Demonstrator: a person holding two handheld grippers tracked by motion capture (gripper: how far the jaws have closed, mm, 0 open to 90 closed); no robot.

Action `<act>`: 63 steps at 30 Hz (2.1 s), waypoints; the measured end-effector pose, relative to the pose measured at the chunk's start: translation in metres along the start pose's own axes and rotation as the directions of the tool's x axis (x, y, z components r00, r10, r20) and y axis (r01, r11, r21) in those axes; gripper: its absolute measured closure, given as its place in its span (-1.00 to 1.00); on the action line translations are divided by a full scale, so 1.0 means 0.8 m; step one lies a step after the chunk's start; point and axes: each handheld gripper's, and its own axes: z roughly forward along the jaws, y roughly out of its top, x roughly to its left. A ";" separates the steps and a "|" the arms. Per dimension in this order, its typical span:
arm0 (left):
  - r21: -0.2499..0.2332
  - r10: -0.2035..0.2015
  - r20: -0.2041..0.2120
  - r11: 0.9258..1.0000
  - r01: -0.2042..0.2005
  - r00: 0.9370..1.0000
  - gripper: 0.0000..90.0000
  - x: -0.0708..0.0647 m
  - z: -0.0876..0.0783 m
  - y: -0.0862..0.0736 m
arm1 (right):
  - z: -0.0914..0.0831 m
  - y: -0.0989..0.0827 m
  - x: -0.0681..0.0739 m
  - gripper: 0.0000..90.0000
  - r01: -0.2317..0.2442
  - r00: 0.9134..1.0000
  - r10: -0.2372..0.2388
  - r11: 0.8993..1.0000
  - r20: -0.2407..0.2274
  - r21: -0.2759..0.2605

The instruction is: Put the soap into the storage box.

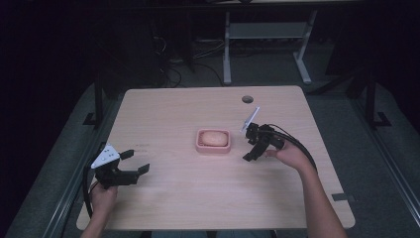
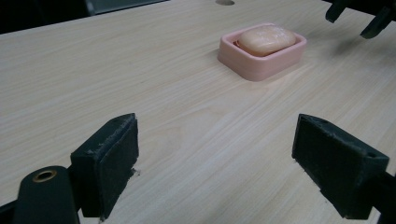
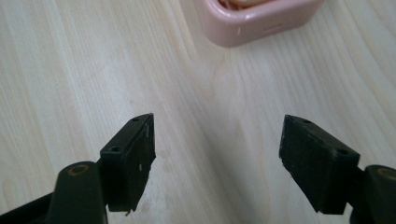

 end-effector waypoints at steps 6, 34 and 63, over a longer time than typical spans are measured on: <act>0.002 0.002 -0.003 1.000 -0.002 1.000 -0.68 0.000 0.000 0.000 | -0.002 -0.012 0.004 -0.42 -0.006 1.000 0.006 1.000 0.005 -0.018; 0.007 0.003 -0.005 1.000 -0.003 1.000 -0.68 0.001 0.000 -0.002 | -0.004 -0.080 0.029 -0.42 -0.049 0.999 0.050 0.997 0.018 -0.053; 0.021 0.007 0.002 1.000 -0.007 1.000 -0.68 -0.001 0.002 -0.002 | -0.002 -0.138 0.089 -0.44 -0.089 0.993 0.104 0.975 0.063 -0.201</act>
